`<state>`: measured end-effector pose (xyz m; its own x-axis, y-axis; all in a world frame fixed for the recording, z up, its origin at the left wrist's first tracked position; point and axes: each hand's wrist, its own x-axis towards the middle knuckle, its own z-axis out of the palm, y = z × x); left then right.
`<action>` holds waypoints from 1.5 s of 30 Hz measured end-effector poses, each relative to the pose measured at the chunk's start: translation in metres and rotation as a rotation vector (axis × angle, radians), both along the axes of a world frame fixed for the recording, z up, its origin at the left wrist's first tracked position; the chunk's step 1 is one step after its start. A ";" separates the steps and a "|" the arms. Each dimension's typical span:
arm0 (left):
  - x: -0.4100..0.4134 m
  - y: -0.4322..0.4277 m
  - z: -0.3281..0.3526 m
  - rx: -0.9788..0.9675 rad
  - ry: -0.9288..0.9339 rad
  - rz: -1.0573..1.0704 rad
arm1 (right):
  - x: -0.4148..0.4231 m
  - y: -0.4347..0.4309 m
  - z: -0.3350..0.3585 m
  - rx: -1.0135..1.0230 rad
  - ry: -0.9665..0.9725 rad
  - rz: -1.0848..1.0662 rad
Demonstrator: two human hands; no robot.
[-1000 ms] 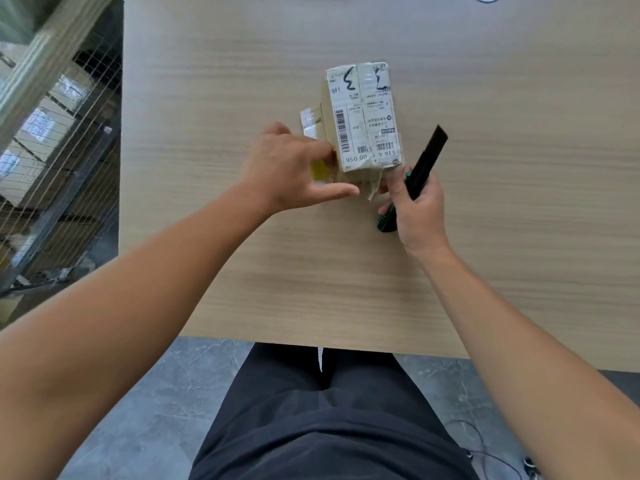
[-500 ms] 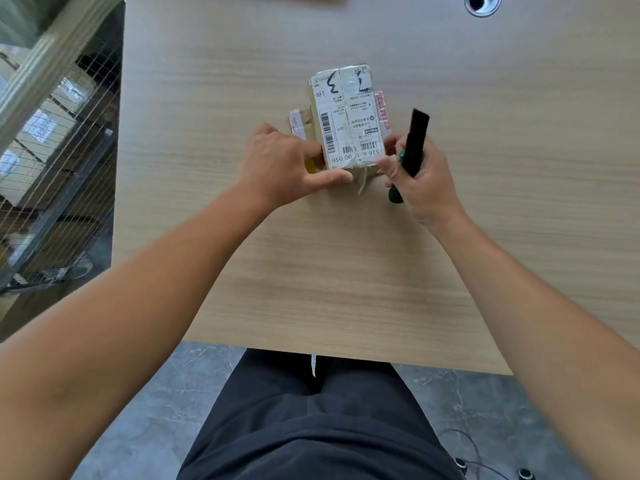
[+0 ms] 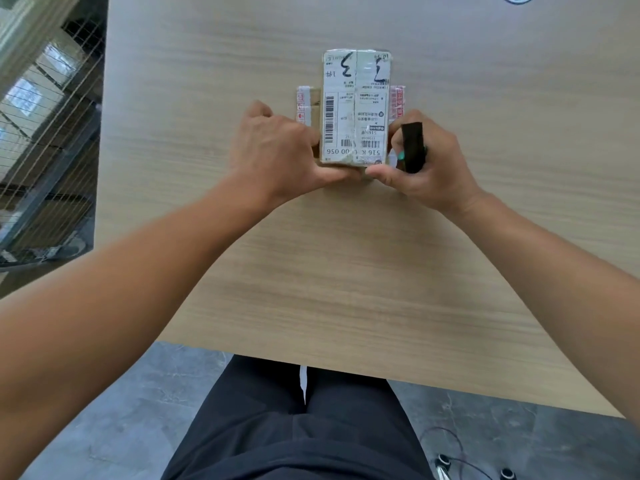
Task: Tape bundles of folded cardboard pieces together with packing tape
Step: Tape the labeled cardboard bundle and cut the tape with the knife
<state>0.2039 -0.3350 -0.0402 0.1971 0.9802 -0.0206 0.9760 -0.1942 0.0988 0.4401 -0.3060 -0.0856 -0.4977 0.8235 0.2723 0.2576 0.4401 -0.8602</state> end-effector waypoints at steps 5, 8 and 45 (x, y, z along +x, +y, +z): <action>-0.001 -0.003 -0.009 0.061 -0.030 0.001 | -0.002 0.004 -0.003 0.073 0.023 0.015; -0.004 0.001 -0.011 0.133 -0.034 -0.043 | 0.000 0.009 -0.004 0.127 -0.035 0.033; -0.036 0.012 0.022 -0.337 -0.110 -0.197 | -0.022 -0.057 0.075 -0.731 0.199 -0.738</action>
<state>0.1681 -0.3230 -0.0179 0.3998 0.8651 -0.3029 0.9033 -0.3157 0.2906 0.4181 -0.3630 -0.0104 0.1926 0.9002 -0.3906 0.0747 -0.4104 -0.9088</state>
